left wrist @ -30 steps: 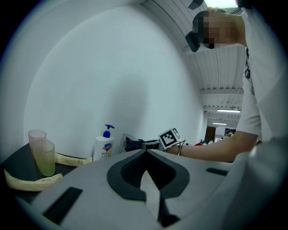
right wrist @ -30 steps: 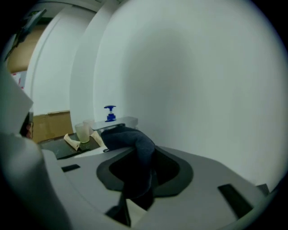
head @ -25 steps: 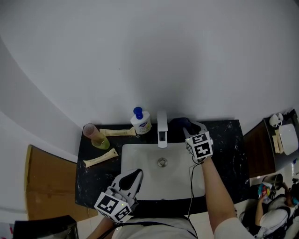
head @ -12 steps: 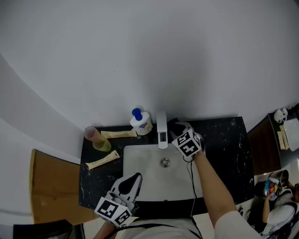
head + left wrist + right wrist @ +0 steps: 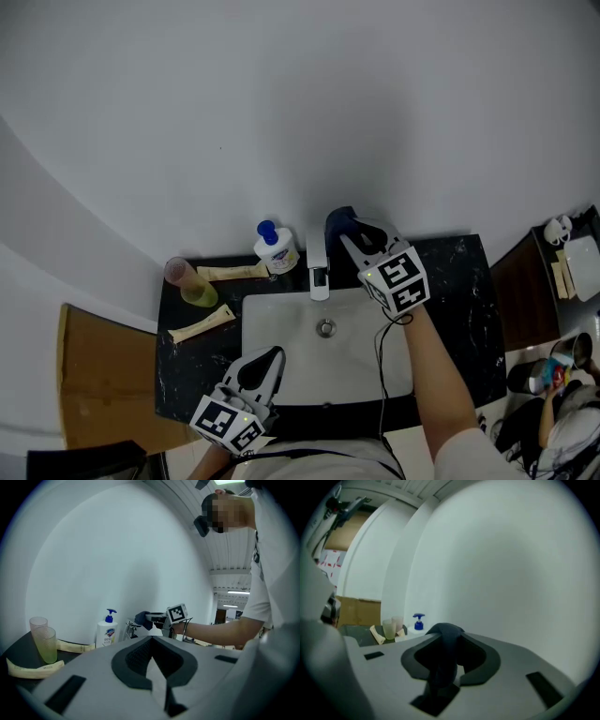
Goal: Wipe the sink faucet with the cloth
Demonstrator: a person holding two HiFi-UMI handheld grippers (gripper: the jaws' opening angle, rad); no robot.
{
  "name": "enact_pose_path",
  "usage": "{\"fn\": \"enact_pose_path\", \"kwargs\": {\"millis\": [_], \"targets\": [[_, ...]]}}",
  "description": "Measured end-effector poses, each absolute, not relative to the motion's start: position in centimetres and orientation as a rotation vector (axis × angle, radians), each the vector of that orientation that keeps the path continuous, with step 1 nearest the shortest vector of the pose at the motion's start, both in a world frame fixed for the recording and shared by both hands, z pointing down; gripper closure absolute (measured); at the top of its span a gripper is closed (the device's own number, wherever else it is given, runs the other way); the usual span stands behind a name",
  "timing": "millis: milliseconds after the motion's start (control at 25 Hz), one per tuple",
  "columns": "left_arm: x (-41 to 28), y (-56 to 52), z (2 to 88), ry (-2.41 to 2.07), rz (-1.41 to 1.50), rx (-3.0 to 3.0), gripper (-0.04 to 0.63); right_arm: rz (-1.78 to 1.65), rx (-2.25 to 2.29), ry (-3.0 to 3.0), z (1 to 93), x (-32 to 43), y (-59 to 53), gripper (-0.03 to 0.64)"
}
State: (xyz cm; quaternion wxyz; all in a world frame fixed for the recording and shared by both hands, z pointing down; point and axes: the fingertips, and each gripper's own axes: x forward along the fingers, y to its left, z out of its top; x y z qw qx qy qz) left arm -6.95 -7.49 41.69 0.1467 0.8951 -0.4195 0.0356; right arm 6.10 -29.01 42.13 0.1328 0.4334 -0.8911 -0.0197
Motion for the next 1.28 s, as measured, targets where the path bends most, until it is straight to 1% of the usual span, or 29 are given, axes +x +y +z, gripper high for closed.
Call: {"fn": "enact_pose_path", "kwargs": {"millis": [240, 440, 560, 640, 760, 880, 960, 1080, 1280], "targets": [[-7.2, -7.0, 41.7, -1.223, 0.114, 2.572, 0.594, -0.048, 1.197, -2.230, 51.7, 8.2, -29.3, 0.509], [-7.6, -6.9, 41.5, -1.250, 0.110, 2.558, 0.594, -0.101, 1.030, -2.105, 56.5, 5.7, -29.1, 0.509], [-7.7, -6.7, 41.5, -1.257, 0.107, 2.551, 0.594, -0.064, 1.024, -2.167, 56.1, 4.0, -29.4, 0.509], [-7.8, -6.6, 41.5, -1.260, 0.101, 2.549, 0.594, -0.017, 1.082, -2.251, 54.1, 4.1, -29.6, 0.509], [-8.0, -6.6, 41.5, -1.266, 0.095, 2.549, 0.594, 0.018, 1.198, -2.446, 48.3, 4.8, -30.0, 0.509], [-8.0, -6.6, 41.4, -1.267, 0.092, 2.551, 0.594, -0.024, 1.244, -2.613, 42.1, 4.8, -29.6, 0.509], [-7.9, -6.6, 41.3, -1.265, 0.088, 2.553, 0.594, -0.067, 1.263, -2.629, 40.3, 5.0, -29.4, 0.509], [-7.9, -6.7, 41.2, -1.265, 0.082, 2.552, 0.594, -0.111, 1.296, -2.515, 41.8, 6.4, -29.8, 0.509], [-8.3, -6.5, 41.4, -1.264, 0.089, 2.541, 0.594, -0.092, 1.222, -2.233, 50.2, 7.9, -30.0, 0.509]]}}
